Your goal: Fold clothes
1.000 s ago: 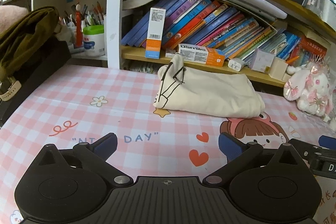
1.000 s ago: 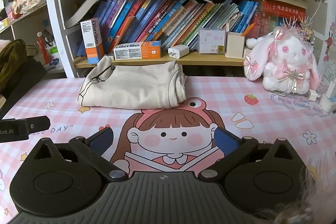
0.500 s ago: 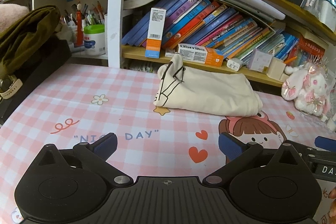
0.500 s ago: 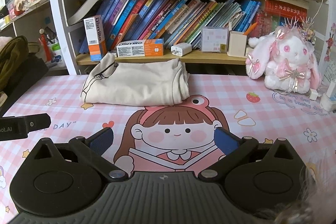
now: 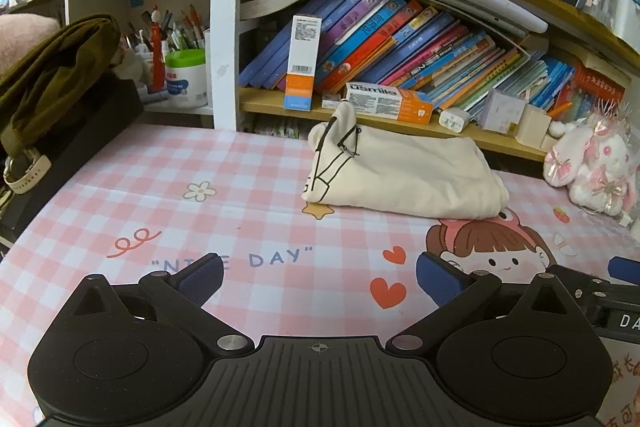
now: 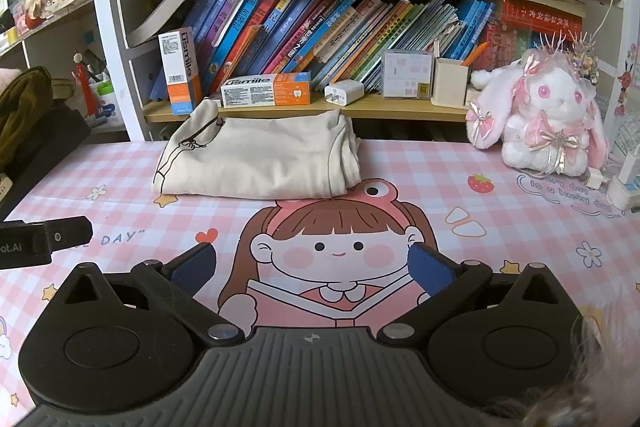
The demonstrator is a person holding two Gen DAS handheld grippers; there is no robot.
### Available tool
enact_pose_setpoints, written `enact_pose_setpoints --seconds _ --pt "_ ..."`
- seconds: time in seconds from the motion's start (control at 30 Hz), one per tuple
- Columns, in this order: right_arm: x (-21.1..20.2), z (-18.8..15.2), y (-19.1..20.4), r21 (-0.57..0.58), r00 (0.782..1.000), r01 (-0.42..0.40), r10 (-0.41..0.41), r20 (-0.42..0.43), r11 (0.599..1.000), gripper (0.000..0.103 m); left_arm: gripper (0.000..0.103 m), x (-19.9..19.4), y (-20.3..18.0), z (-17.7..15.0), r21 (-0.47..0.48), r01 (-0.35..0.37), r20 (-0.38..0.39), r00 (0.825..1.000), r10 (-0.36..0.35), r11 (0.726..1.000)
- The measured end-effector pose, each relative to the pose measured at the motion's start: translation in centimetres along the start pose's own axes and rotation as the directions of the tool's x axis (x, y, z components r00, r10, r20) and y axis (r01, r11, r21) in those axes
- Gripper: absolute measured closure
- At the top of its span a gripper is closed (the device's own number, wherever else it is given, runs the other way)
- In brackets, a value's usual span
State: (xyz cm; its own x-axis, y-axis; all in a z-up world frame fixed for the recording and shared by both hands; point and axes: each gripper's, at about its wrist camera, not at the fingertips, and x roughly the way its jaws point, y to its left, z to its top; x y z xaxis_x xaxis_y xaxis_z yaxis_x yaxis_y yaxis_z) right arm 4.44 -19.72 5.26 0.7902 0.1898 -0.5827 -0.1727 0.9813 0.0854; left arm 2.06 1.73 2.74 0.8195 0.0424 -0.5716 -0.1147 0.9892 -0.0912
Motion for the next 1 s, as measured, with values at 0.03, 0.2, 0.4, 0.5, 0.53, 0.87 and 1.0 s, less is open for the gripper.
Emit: enact_pose_setpoints --seconds 0.03,0.2,0.4,0.5,0.53,0.87,1.0 --pt "0.01 0.01 0.00 0.001 1.000 0.000 0.000 -0.001 1.000 0.000 0.000 0.01 -0.01 -0.01 0.002 -0.002 0.000 1.000 0.002 1.000" --pt "0.06 0.02 0.08 0.007 1.000 0.005 -0.005 -0.007 1.000 0.000 0.000 0.13 0.01 -0.02 0.007 -0.006 -0.005 1.000 0.006 1.000" --pt "0.19 -0.08 0.06 0.012 1.000 0.007 -0.007 -0.012 1.000 0.000 0.000 0.27 -0.07 -0.09 0.010 0.002 -0.010 1.000 -0.002 1.000" --pt "0.29 -0.10 0.08 0.011 1.000 0.007 -0.007 -0.014 1.000 0.000 0.000 0.35 -0.09 -0.10 0.011 0.004 -0.012 1.000 -0.004 1.000" --pt "0.32 -0.11 0.08 0.011 1.000 0.007 -0.007 -0.015 1.000 0.000 0.000 0.39 -0.09 -0.10 0.011 0.005 -0.013 1.000 -0.004 1.000" --pt "0.77 -0.12 0.10 0.012 1.000 0.009 -0.009 -0.021 1.000 0.000 0.000 0.51 -0.08 -0.14 0.009 0.022 0.000 1.000 -0.022 1.000" --pt "0.92 -0.17 0.04 0.016 1.000 0.010 -0.010 -0.023 1.000 0.000 0.000 0.76 -0.10 -0.03 0.012 0.013 -0.004 1.000 -0.013 1.000"
